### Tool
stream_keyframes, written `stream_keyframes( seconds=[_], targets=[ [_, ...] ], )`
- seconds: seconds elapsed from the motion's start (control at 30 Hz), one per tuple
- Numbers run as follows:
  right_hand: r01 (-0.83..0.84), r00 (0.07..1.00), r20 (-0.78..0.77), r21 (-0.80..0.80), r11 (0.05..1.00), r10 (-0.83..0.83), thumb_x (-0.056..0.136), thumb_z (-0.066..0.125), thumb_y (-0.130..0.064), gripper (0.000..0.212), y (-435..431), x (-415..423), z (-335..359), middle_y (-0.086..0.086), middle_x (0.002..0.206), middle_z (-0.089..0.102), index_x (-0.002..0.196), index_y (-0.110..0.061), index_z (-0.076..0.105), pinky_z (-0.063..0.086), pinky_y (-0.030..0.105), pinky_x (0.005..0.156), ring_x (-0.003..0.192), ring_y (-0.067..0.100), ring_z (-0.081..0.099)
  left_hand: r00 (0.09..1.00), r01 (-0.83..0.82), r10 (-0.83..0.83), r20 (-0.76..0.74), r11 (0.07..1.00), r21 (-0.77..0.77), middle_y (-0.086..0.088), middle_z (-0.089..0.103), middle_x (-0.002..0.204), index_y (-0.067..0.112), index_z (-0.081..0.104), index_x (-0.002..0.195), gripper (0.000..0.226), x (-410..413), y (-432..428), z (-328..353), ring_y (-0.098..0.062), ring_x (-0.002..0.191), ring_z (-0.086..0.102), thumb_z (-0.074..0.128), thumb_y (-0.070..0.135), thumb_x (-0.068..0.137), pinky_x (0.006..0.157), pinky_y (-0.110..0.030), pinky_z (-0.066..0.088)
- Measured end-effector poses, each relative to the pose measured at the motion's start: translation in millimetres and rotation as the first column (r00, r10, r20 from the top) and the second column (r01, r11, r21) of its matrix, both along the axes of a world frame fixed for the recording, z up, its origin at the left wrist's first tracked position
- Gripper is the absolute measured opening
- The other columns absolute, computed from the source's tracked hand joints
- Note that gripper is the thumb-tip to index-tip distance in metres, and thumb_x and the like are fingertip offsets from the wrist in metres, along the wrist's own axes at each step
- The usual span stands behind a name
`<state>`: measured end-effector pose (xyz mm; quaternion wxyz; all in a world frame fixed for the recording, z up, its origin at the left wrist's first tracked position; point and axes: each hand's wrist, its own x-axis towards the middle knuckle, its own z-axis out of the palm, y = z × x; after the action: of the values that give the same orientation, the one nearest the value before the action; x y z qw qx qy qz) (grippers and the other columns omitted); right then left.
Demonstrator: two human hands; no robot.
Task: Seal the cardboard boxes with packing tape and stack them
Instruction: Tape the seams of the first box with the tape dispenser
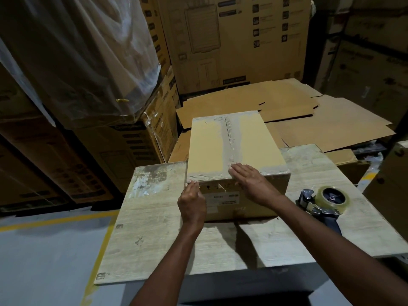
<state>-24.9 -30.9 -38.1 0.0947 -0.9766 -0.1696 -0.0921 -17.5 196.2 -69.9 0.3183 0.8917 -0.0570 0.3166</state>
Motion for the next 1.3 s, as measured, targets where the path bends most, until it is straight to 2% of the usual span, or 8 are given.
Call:
stream_keyframes(
  seconds=[0.13,0.3,0.4,0.47,0.57,0.73,0.97,1.3],
  targets=[
    [-0.010,1.000,-0.006,0.029,1.000,0.010,0.109,0.047,-0.029,0.055,-14,0,7,0.003,0.170,0.023,0.161,-0.022,0.030,-0.002,0.030,0.124,0.157,0.018,0.017,0.993,0.009,-0.025,0.114,0.990,0.138,-0.009,0.075,0.080,0.008,0.078,0.088,0.029,-5,10,7,-0.026,0.070,0.072,0.081,-0.014,0.069,0.057,-0.032,0.056],
    [0.309,0.929,0.139,0.219,0.925,-0.343,0.104,0.030,-0.053,0.064,-48,-4,6,0.015,0.154,0.050,0.147,-0.012,0.053,0.021,0.047,0.122,0.150,0.030,0.036,0.973,0.024,-0.089,0.214,0.956,0.291,-0.009,0.068,0.125,0.010,0.073,0.114,0.027,14,22,23,-0.029,0.117,0.059,0.073,0.017,0.088,0.095,-0.047,0.042],
    [0.434,0.883,0.073,0.247,0.867,-0.463,0.105,0.041,-0.054,0.059,-72,7,16,0.020,0.159,0.039,0.152,-0.018,0.046,0.020,0.054,0.119,0.152,0.035,0.024,0.991,0.113,-0.084,-0.109,0.949,0.294,-0.008,0.028,0.163,0.025,0.049,0.149,0.059,37,18,46,-0.029,0.148,0.026,0.059,0.051,0.097,0.111,-0.058,0.029],
    [0.510,0.858,-0.085,0.265,0.818,-0.507,0.104,0.041,-0.059,0.066,-84,23,25,0.022,0.164,0.026,0.159,-0.023,0.034,0.019,0.058,0.119,0.154,0.036,0.016,0.945,0.152,-0.073,-0.319,0.961,0.231,-0.004,-0.001,0.169,0.038,0.026,0.160,0.079,56,11,60,-0.031,0.154,0.006,0.055,0.067,0.093,0.114,-0.065,0.022],
    [0.563,0.822,-0.278,0.260,0.784,-0.498,0.102,0.034,-0.066,0.074,-92,49,34,0.023,0.166,0.012,0.164,-0.029,0.016,0.022,0.063,0.117,0.154,0.041,0.014,0.851,0.157,-0.030,-0.525,0.967,0.198,-0.004,-0.019,0.168,0.045,0.010,0.161,0.090,84,-1,71,-0.039,0.155,-0.002,0.049,0.080,0.087,0.114,-0.070,0.021],
    [0.553,0.806,-0.376,0.205,0.807,-0.457,0.101,0.032,-0.071,0.079,-94,85,36,0.023,0.165,0.004,0.165,-0.032,0.006,0.027,0.063,0.115,0.150,0.046,0.020,0.771,0.160,0.056,-0.635,0.947,0.277,-0.011,-0.018,0.169,0.043,0.007,0.162,0.099,114,-32,72,-0.041,0.155,0.000,0.039,0.091,0.082,0.115,-0.068,0.022],
    [0.539,0.807,-0.413,0.222,0.813,-0.422,0.101,0.033,-0.070,0.078,-106,119,24,0.028,0.152,0.025,0.163,-0.026,0.014,0.041,0.054,0.106,0.134,0.048,0.042,0.755,0.052,0.183,-0.629,0.941,0.335,-0.020,-0.003,0.169,0.034,0.009,0.163,0.113,126,-54,62,-0.046,0.152,0.013,0.034,0.098,0.073,0.115,-0.065,0.026],
    [0.510,0.810,-0.457,0.239,0.826,-0.368,0.099,0.035,-0.073,0.080,-111,125,23,0.035,0.154,0.025,0.164,-0.034,0.009,0.042,0.055,0.105,0.134,0.053,0.044,0.699,0.026,0.251,-0.669,0.927,0.375,-0.024,0.012,0.166,0.039,0.011,0.162,0.121,162,-57,62,-0.049,0.148,0.024,0.022,0.107,0.063,0.112,-0.063,0.033]
  ],
)
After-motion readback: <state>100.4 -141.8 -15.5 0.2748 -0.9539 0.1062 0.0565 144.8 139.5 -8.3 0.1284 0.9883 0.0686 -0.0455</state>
